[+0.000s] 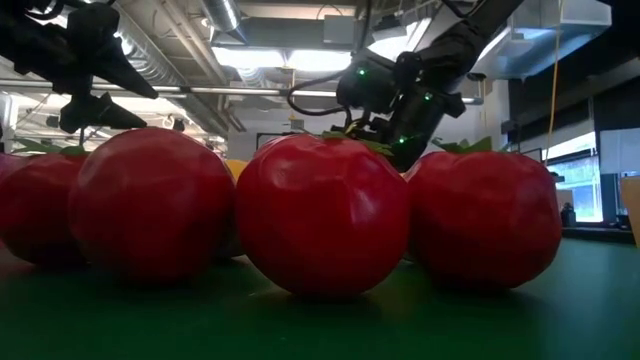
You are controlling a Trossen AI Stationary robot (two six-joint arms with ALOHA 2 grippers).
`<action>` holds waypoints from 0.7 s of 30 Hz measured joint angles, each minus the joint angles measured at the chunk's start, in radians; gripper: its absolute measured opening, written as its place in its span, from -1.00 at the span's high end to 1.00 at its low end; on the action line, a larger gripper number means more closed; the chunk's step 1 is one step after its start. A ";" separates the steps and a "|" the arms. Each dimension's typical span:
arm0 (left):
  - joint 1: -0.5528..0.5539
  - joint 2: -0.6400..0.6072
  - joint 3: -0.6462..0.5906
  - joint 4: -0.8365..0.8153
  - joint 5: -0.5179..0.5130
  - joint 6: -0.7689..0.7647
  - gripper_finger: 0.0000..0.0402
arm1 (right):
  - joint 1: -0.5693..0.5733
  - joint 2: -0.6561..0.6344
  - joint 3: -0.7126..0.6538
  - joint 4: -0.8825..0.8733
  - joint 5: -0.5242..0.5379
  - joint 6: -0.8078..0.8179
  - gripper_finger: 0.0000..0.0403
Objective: Sort produce into baskets
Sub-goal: Put the brown mushroom into the transparent bin
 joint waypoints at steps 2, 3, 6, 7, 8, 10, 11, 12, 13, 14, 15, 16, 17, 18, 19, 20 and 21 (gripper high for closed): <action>0.000 0.000 0.000 0.000 0.000 0.000 -0.39 | 0.000 0.002 0.014 -0.010 0.002 0.000 0.63; 0.000 0.000 0.000 0.000 0.000 0.000 -0.39 | 0.000 0.004 0.022 -0.012 0.002 -0.001 0.63; 0.000 0.000 0.000 0.000 0.000 0.000 -0.39 | -0.001 0.006 0.056 -0.009 -0.010 -0.003 0.63; 0.000 0.000 0.000 0.000 0.000 0.000 -0.39 | -0.001 0.005 0.072 -0.009 -0.013 -0.006 0.63; 0.000 0.000 0.000 0.000 0.000 0.000 -0.39 | -0.001 0.005 0.086 -0.016 -0.015 -0.016 0.63; 0.000 0.000 0.000 0.000 0.000 0.000 -0.39 | -0.001 0.004 0.112 -0.030 -0.016 -0.029 0.63; 0.000 0.000 0.000 0.000 0.000 0.001 -0.39 | -0.001 0.004 0.126 -0.030 -0.016 -0.033 0.63; 0.000 0.000 0.000 0.000 0.000 0.003 -0.39 | -0.001 0.004 0.141 -0.030 -0.016 -0.041 0.63; 0.000 0.000 0.000 0.000 0.000 0.003 -0.39 | -0.001 0.004 0.159 -0.029 -0.016 -0.052 0.63; 0.000 0.000 0.000 0.000 0.000 0.004 -0.39 | -0.001 0.004 0.178 -0.026 -0.014 -0.060 0.63; 0.000 0.000 0.000 0.000 0.000 0.004 -0.39 | -0.001 0.003 0.197 -0.025 -0.005 -0.074 0.63; 0.000 0.000 0.000 0.000 0.000 0.005 -0.39 | -0.001 0.003 0.216 -0.025 0.006 -0.085 0.63; 0.000 0.000 0.000 0.000 0.000 0.006 -0.39 | -0.001 0.005 0.238 -0.024 0.016 -0.099 0.63; 0.000 0.000 0.000 0.000 0.000 0.009 -0.39 | -0.001 0.008 0.262 -0.020 0.024 -0.110 0.63; 0.000 0.000 0.000 0.000 0.000 0.009 -0.39 | -0.001 0.010 0.283 -0.016 0.028 -0.123 0.63; 0.000 0.000 0.000 0.000 0.000 0.010 -0.39 | -0.001 0.010 0.305 -0.016 0.029 -0.135 0.63; 0.000 0.000 0.000 0.000 0.000 0.010 -0.39 | -0.001 0.010 0.326 -0.010 0.029 -0.150 0.63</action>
